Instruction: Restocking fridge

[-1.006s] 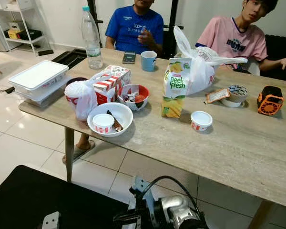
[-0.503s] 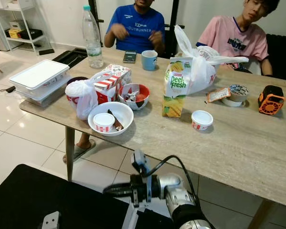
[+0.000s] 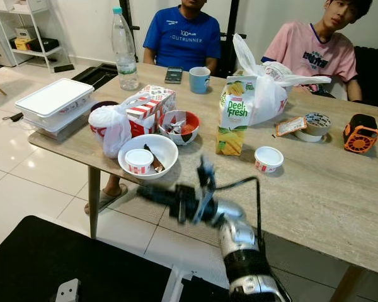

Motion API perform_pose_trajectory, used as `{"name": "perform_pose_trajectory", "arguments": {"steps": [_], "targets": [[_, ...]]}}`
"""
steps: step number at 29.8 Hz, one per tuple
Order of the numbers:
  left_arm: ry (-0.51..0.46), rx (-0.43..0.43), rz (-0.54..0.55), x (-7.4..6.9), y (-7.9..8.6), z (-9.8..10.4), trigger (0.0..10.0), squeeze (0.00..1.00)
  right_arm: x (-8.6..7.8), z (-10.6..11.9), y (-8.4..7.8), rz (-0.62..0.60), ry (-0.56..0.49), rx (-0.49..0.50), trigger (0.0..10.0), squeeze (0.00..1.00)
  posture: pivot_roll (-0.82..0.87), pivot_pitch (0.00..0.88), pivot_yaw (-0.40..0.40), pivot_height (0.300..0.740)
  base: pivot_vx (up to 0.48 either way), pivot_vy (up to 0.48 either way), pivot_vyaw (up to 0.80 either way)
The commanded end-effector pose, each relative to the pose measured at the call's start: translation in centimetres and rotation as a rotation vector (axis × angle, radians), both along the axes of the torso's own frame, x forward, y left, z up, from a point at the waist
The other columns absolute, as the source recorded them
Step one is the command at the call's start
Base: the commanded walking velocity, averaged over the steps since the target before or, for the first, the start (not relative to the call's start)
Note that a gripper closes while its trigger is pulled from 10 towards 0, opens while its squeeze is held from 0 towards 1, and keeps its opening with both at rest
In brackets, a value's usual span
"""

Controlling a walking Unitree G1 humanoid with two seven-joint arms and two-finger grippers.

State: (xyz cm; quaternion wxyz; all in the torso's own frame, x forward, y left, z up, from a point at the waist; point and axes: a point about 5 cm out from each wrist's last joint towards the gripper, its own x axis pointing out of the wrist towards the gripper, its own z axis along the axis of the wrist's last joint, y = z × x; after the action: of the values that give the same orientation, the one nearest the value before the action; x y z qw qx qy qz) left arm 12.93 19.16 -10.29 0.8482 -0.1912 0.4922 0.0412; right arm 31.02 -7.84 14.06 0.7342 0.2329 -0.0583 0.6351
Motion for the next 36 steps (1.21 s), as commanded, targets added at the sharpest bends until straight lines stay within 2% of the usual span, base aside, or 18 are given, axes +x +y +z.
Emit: {"name": "perform_pose_trajectory", "arguments": {"steps": [1, 3, 4, 5, 6, 7, 14, 15, 16, 18, 25, 29, 36], "targets": [[0.017, -0.003, 0.007, -0.3, 0.1, -0.1, 10.0, 0.0, 0.5, 0.8, -0.3, -0.065, -0.019, 0.02, 10.0, 0.0, -0.01, 0.0, 0.006, 0.74, 0.0, 0.0, 0.0], [0.017, -0.003, 0.007, -0.3, 0.1, -0.1, 10.0, 0.0, 0.9, 1.4, -0.5, -0.098, -0.028, 0.029, 10.0, 0.0, -0.01, 0.0, 0.006, 0.74, 0.0, 0.0, 0.0], [0.018, -0.004, 0.008, -0.3, 0.1, -0.1, 10.0, 0.0, 1.5, 1.9, -0.7, -0.152, -0.036, 0.027, 10.0, 0.11, -0.01, 0.0, 0.006, 0.74, 0.0, 0.0, 0.0], [0.018, -0.005, 0.008, -0.3, 0.1, -0.1, 10.0, 0.0, 1.9, 2.3, -0.9, -0.19, -0.042, 0.026, 10.0, 0.11, -0.01, 0.0, 0.005, 0.74, 0.0, 0.0, 0.0], [0.018, -0.006, 0.008, -0.3, 0.0, -0.1, 10.0, 0.0, 2.5, 2.8, -1.1, -0.243, -0.042, 0.031, 10.0, 0.71, -0.01, 0.0, 0.005, 0.74, 0.0, 0.0, 0.0], [0.017, -0.007, 0.008, -0.3, 0.0, -0.1, 10.0, 0.0, 3.0, 3.4, -1.4, -0.296, -0.047, 0.034, 10.0, 1.0, -0.01, 0.0, 0.005, 0.74, 0.0, 0.0, 0.0], [0.018, -0.009, 0.009, -0.4, -0.1, -0.1, 10.0, 0.0, 4.6, 5.2, -2.3, -0.465, -0.083, 0.004, 10.0, 1.0, -0.01, 0.0, 0.004, 0.74, 0.0, 0.0, 0.0], [0.017, -0.009, 0.009, -0.3, -0.1, -0.1, 10.0, 0.0, 5.2, 6.1, -2.6, -0.543, -0.111, -0.023, 10.0, 1.0, -0.01, 0.0, 0.003, 0.74, 0.0, 0.0, 0.0], [0.017, -0.009, 0.009, -0.3, -0.1, -0.1, 10.0, 0.0, 5.2, 6.1, -2.6, -0.543, -0.111, -0.023, 10.0, 1.0, -0.01, 0.0, 0.003, 0.74, 0.0, 0.0, 0.0], [0.014, -0.012, 0.011, -0.3, -0.2, -0.1, 10.0, 0.0, 5.8, 7.4, -3.1, -0.624, -0.162, -0.05, 10.0, 1.0, -0.01, 0.0, 0.003, 0.74, 0.0, 0.0, 0.0], [0.015, -0.013, 0.008, -0.3, -0.2, -0.1, 10.0, 0.0, 6.5, 9.2, -3.8, -0.696, -0.238, -0.075, 10.0, 1.0, -0.01, 0.0, 0.001, 0.74, 0.0, 0.0, 0.0], [0.016, -0.017, 0.013, -0.4, -0.4, -0.2, 10.0, 0.0, 7.6, 10.7, -5.3, -0.851, -0.298, -0.178, 10.0, 1.0, -0.01, 0.0, -0.003, 0.74, 0.0, 0.0, 0.0], [0.022, -0.023, 0.015, -0.7, -0.6, -0.3, 10.0, 0.0, 8.5, 11.5, -6.9, -0.997, -0.307, -0.249, 10.0, 1.0, -0.01, 0.0, -0.01, 0.74, 0.0, 0.0, 0.0]]}}
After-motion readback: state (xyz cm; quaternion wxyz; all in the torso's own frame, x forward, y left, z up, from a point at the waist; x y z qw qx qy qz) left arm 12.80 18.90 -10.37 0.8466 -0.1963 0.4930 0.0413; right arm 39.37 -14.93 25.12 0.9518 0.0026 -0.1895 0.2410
